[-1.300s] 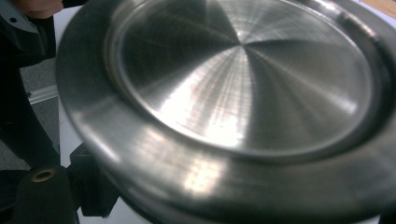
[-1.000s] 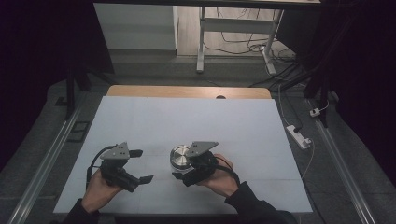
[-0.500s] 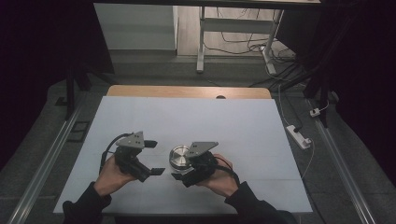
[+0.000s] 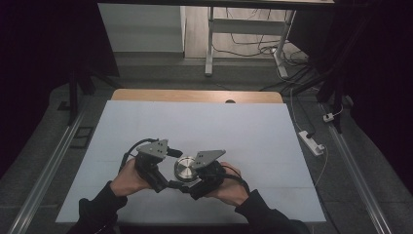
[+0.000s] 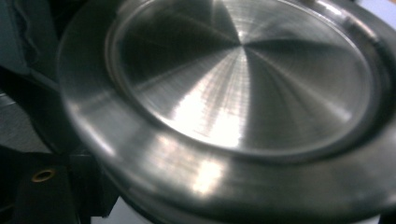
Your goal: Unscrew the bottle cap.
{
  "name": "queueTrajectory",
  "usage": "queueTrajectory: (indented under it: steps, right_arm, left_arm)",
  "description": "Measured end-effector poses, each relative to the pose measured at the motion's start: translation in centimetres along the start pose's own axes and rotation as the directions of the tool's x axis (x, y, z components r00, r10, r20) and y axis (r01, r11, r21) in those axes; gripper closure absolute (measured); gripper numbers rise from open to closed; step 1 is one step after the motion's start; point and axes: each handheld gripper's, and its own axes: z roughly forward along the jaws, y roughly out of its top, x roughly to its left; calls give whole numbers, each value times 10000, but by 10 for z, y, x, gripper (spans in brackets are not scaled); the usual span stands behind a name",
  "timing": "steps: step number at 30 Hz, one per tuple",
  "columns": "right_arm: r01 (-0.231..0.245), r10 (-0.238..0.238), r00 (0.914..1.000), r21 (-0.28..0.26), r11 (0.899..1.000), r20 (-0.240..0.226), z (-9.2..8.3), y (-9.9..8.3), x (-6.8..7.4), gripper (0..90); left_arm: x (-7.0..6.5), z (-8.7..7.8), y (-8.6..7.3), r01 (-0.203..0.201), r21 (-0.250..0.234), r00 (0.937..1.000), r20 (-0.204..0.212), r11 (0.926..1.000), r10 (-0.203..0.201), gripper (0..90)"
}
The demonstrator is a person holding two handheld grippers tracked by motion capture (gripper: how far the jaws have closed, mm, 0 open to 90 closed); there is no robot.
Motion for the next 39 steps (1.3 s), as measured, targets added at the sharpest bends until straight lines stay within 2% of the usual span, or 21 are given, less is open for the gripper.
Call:
queueTrajectory:
  steps: [5,9,15,20,21,23,26,28,29,31,33,34,37,39]
  right_arm:
    - [220,-219,9980,7,9998,-595,1,0,2,139]
    - [363,-359,9955,25,9993,-879,1,0,4,139]
    - [722,-711,9908,59,9974,-1153,1,2,8,139]
    - [748,-738,9919,55,9972,-1034,0,2,9,139]
    - [703,-695,9931,44,9975,-948,0,3,10,140]
    - [549,-546,9967,28,9985,-603,0,3,9,140]
    - [208,-208,9998,-15,9998,45,-1,3,6,140]
    - [-90,92,9987,-49,9999,509,-1,3,3,140]
    - [-80,84,9971,-47,10000,758,-1,2,1,140]
    - [-395,405,9917,-108,9992,1219,-1,1,-1,140]
    - [-655,663,9844,-106,9978,1632,0,1,-2,140]
    - [-729,741,9822,-135,9973,1728,0,0,-3,140]
    - [-808,839,9834,-259,9964,1606,-2,0,-5,140]
    - [-760,803,9871,-361,9965,1382,-3,1,-5,140]
  left_arm:
    - [0,-2,-1,-327,-411,9974,626,9986,352,67]
    - [-2,-1,0,-564,-485,9938,927,9972,607,111]
    - [-6,4,2,-924,-384,9908,959,9950,957,179]
    - [-8,3,1,-930,-524,9923,773,9943,969,185]
    - [-11,3,2,-742,-576,9961,429,9956,767,186]
    - [-13,4,3,-558,-573,9984,-90,9968,554,187]
    - [-17,8,6,-67,-647,9945,-1047,9979,-1,187]
    - [-21,13,9,283,-657,9804,-1929,9974,-406,187]
    - [-22,15,11,404,-675,9743,-2185,9969,-543,187]
    - [-25,22,14,844,-803,9501,-2941,9932,-1045,187]
    - [-27,26,15,1024,-879,9353,-3307,9909,-1260,186]
    - [-26,26,15,1118,-927,9345,-3289,9894,-1364,185]
    - [-21,22,15,1244,-1100,9467,-2843,9861,-1511,174]
    - [-19,17,14,1233,-1190,9521,-2656,9852,-1513,104]
